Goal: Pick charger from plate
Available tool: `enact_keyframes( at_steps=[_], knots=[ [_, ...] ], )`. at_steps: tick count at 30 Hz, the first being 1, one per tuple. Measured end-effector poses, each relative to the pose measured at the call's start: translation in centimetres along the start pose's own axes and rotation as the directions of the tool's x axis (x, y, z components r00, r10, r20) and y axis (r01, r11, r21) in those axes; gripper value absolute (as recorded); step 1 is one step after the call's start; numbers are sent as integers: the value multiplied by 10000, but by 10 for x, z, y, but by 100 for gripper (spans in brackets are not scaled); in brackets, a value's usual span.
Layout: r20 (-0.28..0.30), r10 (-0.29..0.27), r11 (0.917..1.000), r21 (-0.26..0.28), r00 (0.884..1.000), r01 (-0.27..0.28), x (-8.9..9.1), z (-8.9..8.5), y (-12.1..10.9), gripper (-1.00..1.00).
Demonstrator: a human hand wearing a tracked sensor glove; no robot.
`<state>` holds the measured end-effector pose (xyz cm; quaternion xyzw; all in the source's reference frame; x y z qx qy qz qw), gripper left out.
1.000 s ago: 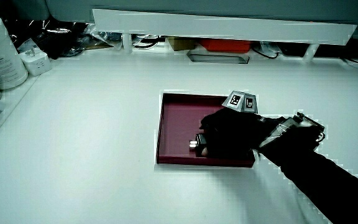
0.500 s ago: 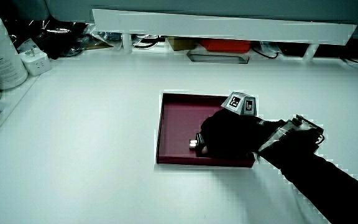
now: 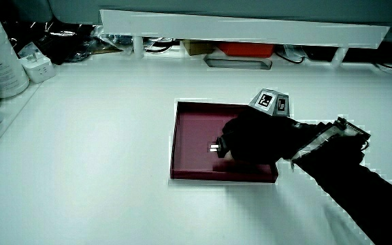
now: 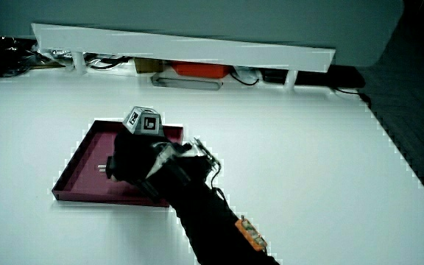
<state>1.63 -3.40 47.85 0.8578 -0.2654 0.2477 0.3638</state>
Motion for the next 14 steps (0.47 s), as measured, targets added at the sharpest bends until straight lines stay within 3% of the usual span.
enact_keyframes(
  at_steps=[8,9,14],
  knots=[
    [191,227,9991,343,9996,-234,-1,24,-27,100],
    [359,139,9981,602,9993,-160,-2,27,-32,100],
    [229,342,9981,498,9992,-353,5,33,-50,100]
  ],
)
